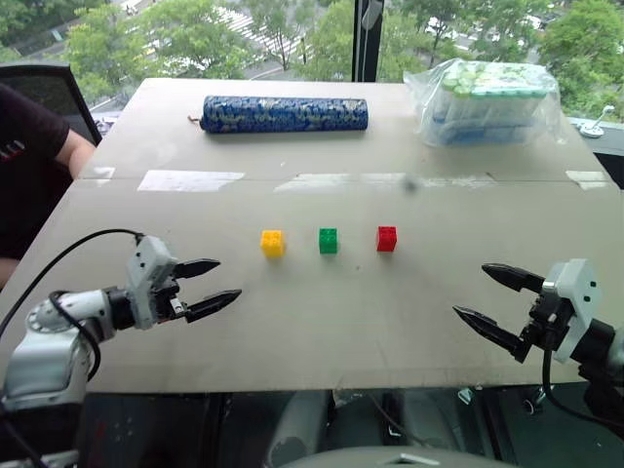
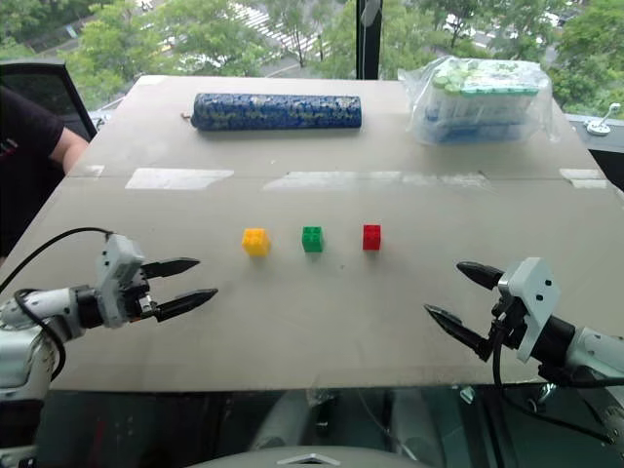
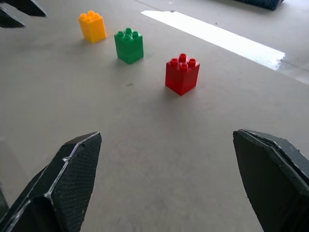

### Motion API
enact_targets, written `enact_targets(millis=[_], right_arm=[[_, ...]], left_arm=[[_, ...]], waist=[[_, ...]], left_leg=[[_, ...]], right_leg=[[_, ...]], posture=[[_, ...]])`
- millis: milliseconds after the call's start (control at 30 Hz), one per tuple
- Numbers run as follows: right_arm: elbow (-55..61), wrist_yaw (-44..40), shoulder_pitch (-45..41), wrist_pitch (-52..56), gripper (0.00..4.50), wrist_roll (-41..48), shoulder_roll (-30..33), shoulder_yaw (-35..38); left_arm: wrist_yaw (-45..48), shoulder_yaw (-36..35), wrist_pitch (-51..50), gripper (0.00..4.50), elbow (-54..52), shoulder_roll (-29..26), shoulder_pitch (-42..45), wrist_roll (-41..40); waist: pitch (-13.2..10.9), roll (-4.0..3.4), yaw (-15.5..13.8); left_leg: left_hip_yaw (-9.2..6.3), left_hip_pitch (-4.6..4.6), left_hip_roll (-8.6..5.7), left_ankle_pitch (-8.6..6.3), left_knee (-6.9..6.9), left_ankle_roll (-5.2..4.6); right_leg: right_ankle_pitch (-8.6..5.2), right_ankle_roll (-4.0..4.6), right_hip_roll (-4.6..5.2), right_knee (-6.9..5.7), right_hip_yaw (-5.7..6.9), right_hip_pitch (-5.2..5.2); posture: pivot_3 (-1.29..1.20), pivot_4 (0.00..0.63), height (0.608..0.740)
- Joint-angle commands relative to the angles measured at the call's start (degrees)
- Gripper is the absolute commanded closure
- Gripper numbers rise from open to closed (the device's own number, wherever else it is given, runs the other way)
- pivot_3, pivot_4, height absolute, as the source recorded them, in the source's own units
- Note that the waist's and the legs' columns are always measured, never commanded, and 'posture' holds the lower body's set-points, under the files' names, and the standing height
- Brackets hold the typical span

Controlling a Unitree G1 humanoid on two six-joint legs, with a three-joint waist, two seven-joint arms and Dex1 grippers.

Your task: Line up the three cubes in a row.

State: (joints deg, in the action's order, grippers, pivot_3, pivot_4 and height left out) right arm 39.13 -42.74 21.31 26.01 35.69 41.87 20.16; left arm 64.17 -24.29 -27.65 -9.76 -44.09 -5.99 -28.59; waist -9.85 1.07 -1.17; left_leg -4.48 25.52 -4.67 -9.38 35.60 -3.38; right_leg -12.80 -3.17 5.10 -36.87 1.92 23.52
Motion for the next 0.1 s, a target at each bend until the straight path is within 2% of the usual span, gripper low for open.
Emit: enact_targets(millis=[33,100], right_arm=[[-4.01,-2.50,1.67,-4.94,0.00,-3.05,-0.65,2.14],[-6.35,-3.38,2.82,-6.45,0.00,-4.42,-1.03,2.37]], left_arm=[[-7.44,-4.06,-3.83,0.13,-10.86,4.47,-7.40,-3.76],[-9.31,-6.32,-2.31,0.13,-14.76,7.90,-14.39,-3.85]], waist=[[0.20,-0.17,0.05],[0.29,-0.22,0.11]], left_leg=[[0.01,0.01,0.00,0.00,0.00,0.00],[0.12,-0.01,-0.01,0.00,0.00,0.00]], right_leg=[[0.00,0.00,0.00,0.02,-0.01,0.00],[0.00,-0.01,0.06,0.10,-0.09,0.00]], posture=[[0.00,0.150,0.740],[0.00,0.150,0.740]])
